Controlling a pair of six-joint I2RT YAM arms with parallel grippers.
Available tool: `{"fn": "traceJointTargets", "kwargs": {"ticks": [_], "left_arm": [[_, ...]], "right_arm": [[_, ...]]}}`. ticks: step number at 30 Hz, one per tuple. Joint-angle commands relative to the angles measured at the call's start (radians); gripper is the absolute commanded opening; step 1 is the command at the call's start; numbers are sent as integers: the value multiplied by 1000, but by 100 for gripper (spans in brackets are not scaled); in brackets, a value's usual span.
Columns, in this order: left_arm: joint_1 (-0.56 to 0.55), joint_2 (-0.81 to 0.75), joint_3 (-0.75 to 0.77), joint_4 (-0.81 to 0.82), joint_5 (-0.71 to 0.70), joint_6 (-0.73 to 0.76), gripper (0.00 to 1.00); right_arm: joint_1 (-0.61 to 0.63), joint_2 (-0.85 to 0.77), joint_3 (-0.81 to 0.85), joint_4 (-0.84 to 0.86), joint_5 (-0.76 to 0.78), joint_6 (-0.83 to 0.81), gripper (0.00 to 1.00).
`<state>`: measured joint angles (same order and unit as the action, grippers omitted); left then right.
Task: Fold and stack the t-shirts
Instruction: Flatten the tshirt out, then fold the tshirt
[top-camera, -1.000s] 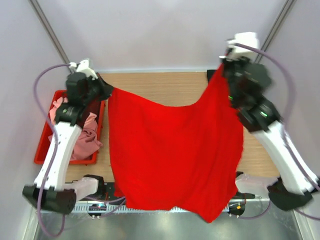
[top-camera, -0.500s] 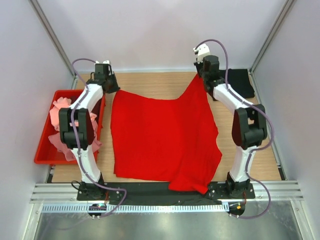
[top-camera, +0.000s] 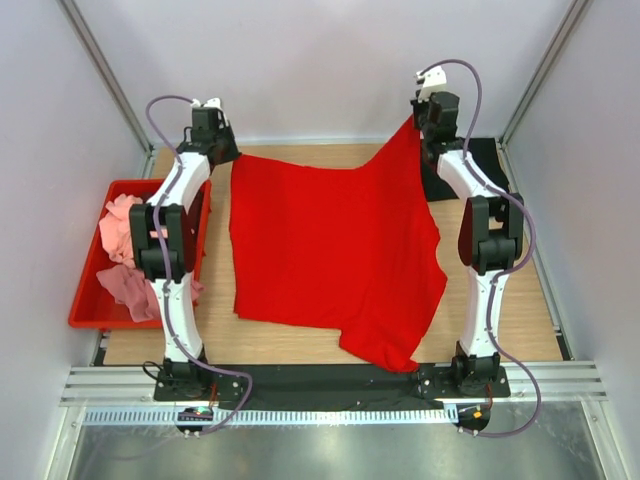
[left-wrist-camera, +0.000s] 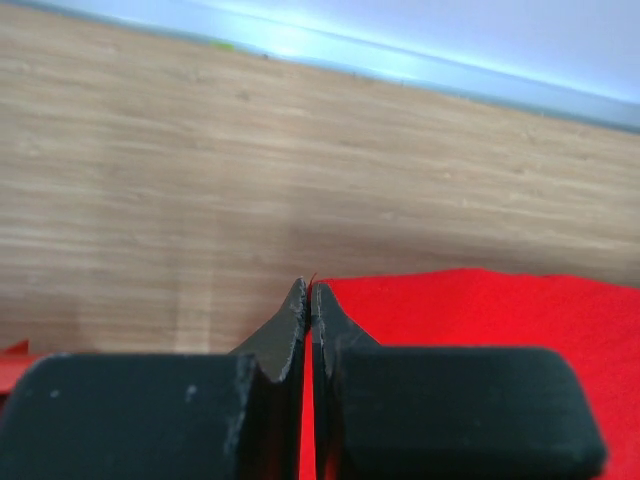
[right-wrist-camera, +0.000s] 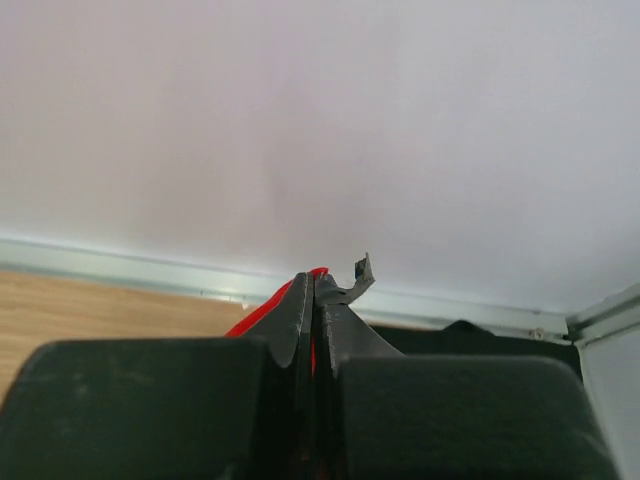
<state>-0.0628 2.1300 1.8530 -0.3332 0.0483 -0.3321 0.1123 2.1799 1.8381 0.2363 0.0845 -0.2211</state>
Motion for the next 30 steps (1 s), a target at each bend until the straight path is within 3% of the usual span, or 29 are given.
{"fn": "traceJointTargets", "kwargs": {"ticks": [1, 7, 17, 23, 30], "left_arm": [[24, 51, 93, 43, -28, 19, 0], [34, 87, 126, 45, 34, 30, 0], [34, 48, 19, 36, 25, 117, 0], [35, -5, -60, 33, -4, 136, 0], [34, -36, -130, 34, -2, 100, 0]], "right_arm": [[-3, 12, 88, 116, -28, 37, 1], [-10, -18, 57, 61, -122, 66, 1], [-5, -218, -269, 46, -36, 95, 1], [-5, -302, -319, -110, 24, 97, 1], [0, -474, -433, -311, 77, 207, 1]]}}
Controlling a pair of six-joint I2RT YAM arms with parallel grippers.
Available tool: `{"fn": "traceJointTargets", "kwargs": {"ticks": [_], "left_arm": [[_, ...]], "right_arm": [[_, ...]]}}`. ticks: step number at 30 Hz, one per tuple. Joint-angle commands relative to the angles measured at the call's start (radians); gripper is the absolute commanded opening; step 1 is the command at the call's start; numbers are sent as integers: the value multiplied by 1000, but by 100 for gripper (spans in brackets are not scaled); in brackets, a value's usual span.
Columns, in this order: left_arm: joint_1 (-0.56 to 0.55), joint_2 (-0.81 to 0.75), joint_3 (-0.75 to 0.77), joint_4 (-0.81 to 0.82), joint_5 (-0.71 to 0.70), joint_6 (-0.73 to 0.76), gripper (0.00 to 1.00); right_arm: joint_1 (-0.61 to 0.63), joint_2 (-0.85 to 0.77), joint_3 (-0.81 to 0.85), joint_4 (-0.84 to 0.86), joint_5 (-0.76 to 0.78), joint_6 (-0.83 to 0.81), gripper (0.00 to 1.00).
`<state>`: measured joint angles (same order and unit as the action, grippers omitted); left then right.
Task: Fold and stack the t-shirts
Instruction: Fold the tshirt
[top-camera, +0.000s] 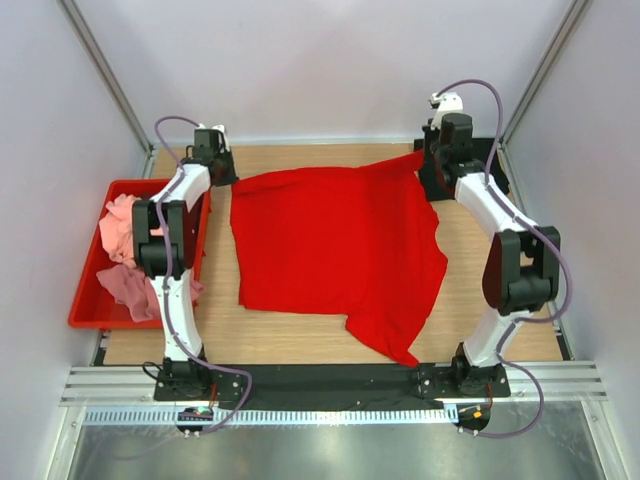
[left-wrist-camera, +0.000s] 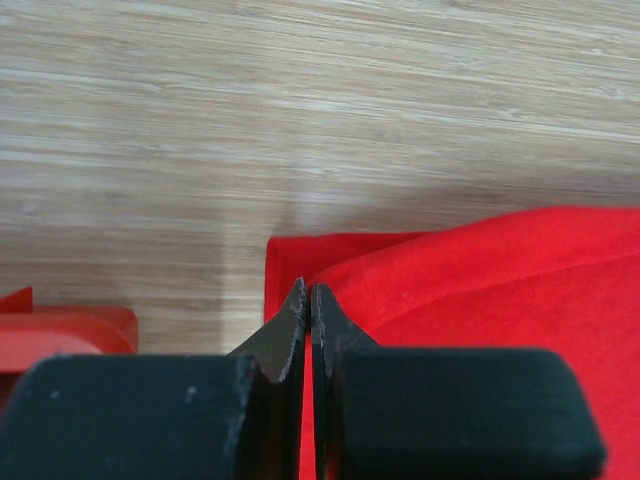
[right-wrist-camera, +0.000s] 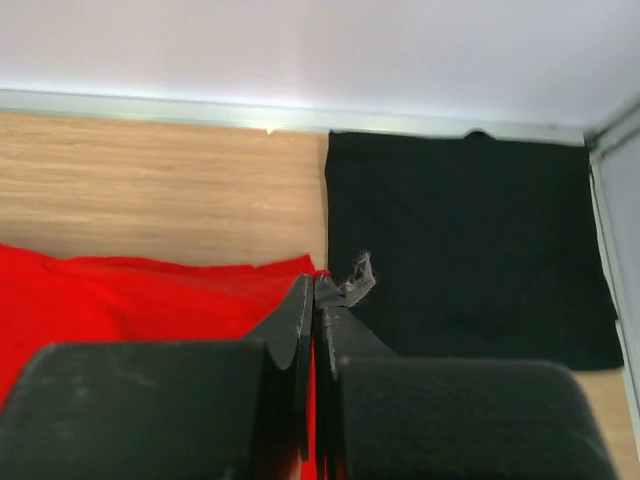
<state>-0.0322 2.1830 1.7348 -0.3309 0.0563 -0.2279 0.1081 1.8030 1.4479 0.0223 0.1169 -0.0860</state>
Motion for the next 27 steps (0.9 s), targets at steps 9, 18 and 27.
{"fn": "traceJointTargets", "kwargs": {"ticks": [9, 18, 27], "left_arm": [[-1, -141, -95, 26, -42, -14, 0], [-48, -212, -158, -7, -217, 48, 0], [-72, -207, -222, -22, -262, 56, 0]], "right_arm": [[36, -267, -245, -219, 70, 163, 1], [36, -355, -308, -357, 112, 216, 1], [36, -358, -383, -479, 130, 339, 1]]}}
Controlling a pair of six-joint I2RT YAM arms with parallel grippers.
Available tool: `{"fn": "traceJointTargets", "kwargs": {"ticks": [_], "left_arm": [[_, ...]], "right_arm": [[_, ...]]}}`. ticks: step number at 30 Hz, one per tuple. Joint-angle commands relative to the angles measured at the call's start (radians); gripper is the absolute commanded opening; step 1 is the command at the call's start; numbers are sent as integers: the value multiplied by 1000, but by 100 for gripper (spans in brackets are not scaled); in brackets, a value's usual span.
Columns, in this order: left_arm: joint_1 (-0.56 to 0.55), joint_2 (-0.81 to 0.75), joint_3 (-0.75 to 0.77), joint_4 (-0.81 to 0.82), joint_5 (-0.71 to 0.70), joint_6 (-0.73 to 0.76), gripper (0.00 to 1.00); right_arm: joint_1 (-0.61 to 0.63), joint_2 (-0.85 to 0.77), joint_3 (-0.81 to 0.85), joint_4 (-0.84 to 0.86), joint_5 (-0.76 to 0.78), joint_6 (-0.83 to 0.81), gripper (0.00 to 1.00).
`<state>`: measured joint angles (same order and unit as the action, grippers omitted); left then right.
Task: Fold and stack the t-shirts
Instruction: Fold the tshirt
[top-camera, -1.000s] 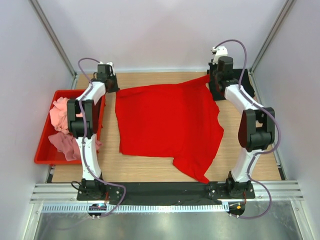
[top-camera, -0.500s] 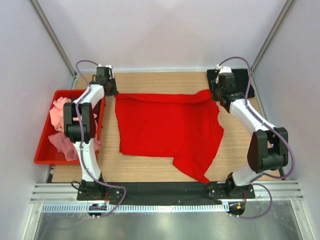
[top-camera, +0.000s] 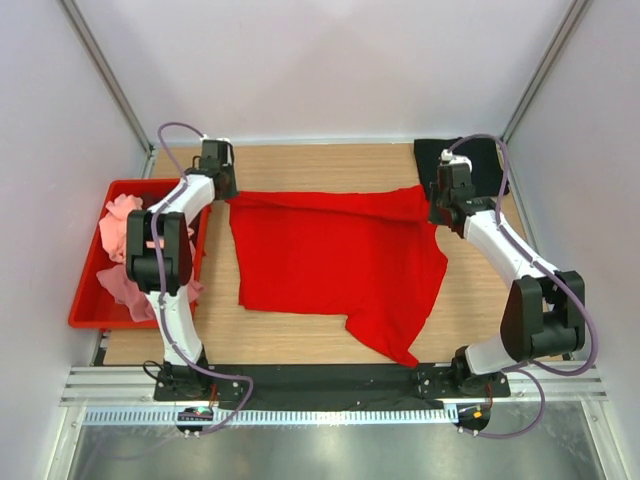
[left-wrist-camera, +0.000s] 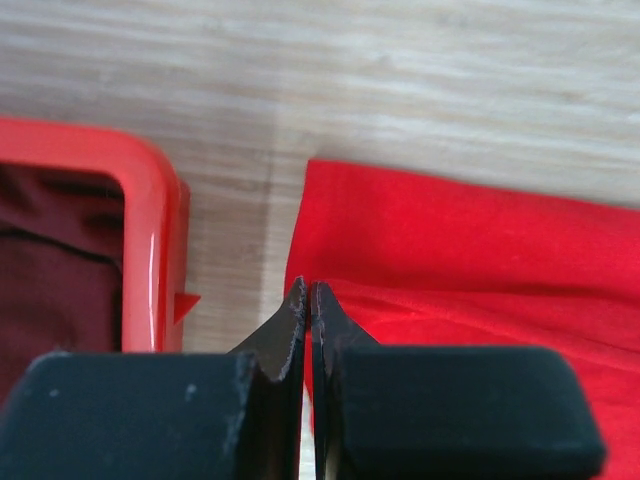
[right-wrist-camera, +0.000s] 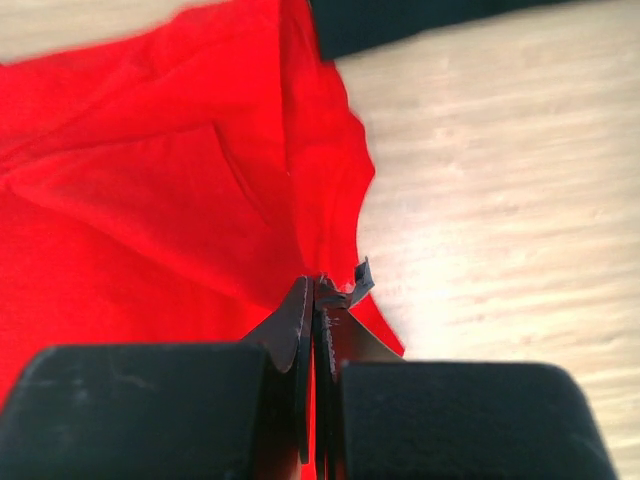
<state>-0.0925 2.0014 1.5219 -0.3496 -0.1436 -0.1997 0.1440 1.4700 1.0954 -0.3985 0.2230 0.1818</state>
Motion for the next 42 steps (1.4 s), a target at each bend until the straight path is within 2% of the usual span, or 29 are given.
{"fn": "traceJointTargets", "kwargs": {"ticks": [1, 4, 6, 9, 13, 16, 17, 18, 20, 22, 26, 29, 35, 39, 42], "left_arm": [[-24, -23, -9, -5, -76, 31, 0], [-47, -9, 3, -29, -119, 42, 1], [-59, -6, 14, -40, -177, 43, 4], [-79, -18, 40, -69, -279, 34, 18], [-85, -58, 78, -124, -315, 5, 29], [-89, -102, 77, -129, -226, -53, 33], [-92, -108, 75, -126, -118, -73, 34], [-90, -110, 69, -117, -73, -108, 34], [-93, -98, 67, -111, 19, -151, 34], [-93, -72, 67, -111, 80, -199, 34], [-92, -47, 54, -121, 147, -242, 33], [-93, -70, 15, -132, 151, -257, 33], [-95, -145, -54, -198, 104, -297, 33], [-99, -226, -124, -236, 38, -317, 34], [-101, -259, -114, -282, 27, -316, 37]], "right_arm": [[0, -27, -41, -63, 26, 99, 1], [-1, -19, -72, -82, 59, 142, 5], [-1, -20, -92, -91, 46, 169, 15], [-1, -39, -83, -126, 42, 185, 25], [-1, -62, -48, -168, 30, 189, 29], [0, -53, -37, -111, -34, 189, 33], [3, -45, -45, -49, -53, 186, 34], [3, -36, -51, -5, -79, 170, 36], [5, 21, -58, 131, -210, 137, 41], [3, 125, 1, 180, -371, 79, 44], [2, 319, 194, 71, -427, -14, 55], [5, 430, 311, 24, -442, -76, 56], [2, 529, 441, -35, -381, -143, 56], [2, 555, 455, -60, -384, -171, 56], [2, 562, 446, -82, -405, -168, 54]]}}
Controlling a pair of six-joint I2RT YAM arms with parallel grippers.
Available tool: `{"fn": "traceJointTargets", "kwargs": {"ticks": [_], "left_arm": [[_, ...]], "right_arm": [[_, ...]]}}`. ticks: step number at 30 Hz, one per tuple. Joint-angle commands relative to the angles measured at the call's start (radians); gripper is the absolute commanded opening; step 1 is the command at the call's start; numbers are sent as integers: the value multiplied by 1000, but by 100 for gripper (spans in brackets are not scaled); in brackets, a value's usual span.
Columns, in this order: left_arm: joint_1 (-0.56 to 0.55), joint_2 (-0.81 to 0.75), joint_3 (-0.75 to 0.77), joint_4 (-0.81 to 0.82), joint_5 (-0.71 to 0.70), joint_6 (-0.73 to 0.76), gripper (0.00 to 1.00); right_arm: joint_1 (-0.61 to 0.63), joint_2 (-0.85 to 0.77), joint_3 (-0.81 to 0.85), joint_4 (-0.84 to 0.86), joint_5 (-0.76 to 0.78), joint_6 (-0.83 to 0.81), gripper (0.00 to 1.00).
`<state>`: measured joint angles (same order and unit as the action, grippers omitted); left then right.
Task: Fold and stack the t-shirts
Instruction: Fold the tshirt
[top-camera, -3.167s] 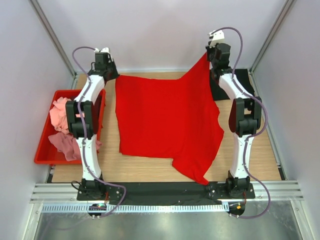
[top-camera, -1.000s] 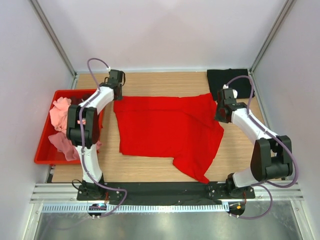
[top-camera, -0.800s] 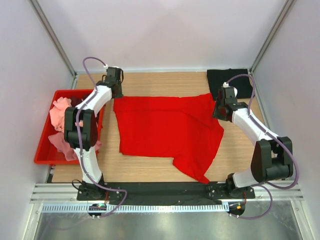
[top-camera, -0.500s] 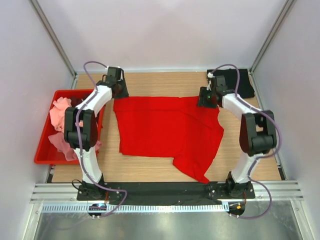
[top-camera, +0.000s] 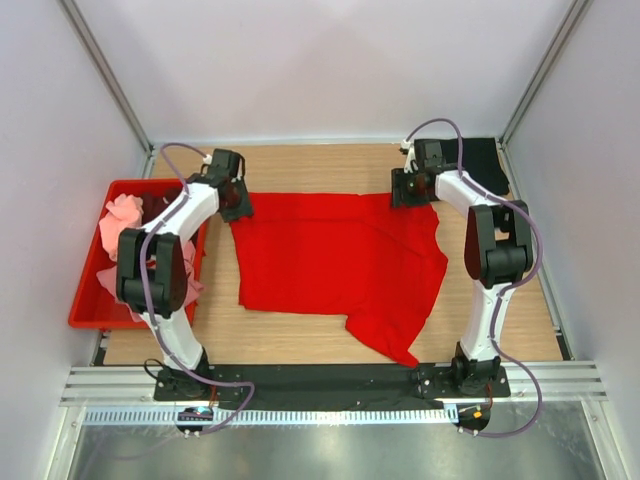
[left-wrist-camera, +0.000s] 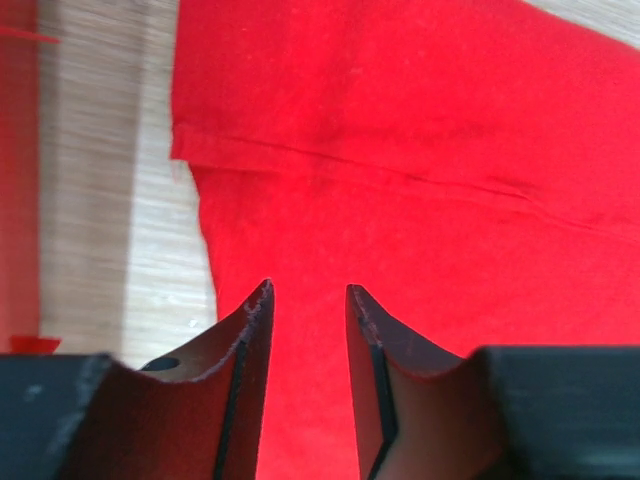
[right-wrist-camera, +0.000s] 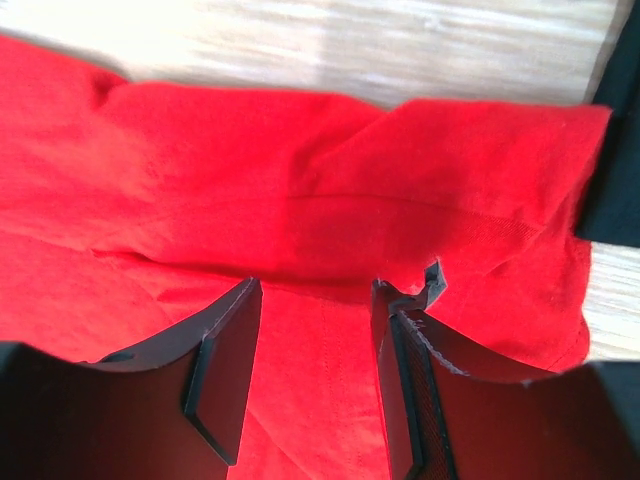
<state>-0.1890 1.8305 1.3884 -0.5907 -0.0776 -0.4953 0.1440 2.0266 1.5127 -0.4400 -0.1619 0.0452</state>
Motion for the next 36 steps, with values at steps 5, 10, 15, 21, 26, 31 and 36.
{"fn": "traceJointTargets", "kwargs": {"ticks": [5, 10, 15, 21, 26, 31, 36], "left_arm": [[-4, -146, 26, -75, -74, -5, 39], [-4, -195, 27, -89, -91, 7, 40], [-4, -232, 15, -83, -77, 15, 41], [-4, -255, -2, -83, -59, 31, 41], [-4, -258, -15, -110, -79, 37, 42], [-3, -260, -6, -113, -71, 32, 42], [-3, -254, -14, -116, -74, 35, 42]], "right_arm": [[3, 1, 3, -42, -47, -22, 54], [2, 3, 0, -45, -83, -13, 54], [2, 0, -14, -23, -87, -8, 52], [-4, -5, 12, -39, -33, -16, 52], [-9, 14, 38, -62, -28, -25, 54], [-9, 17, 29, -55, -30, -37, 54], [-17, 20, 21, -43, -11, -42, 54]]}}
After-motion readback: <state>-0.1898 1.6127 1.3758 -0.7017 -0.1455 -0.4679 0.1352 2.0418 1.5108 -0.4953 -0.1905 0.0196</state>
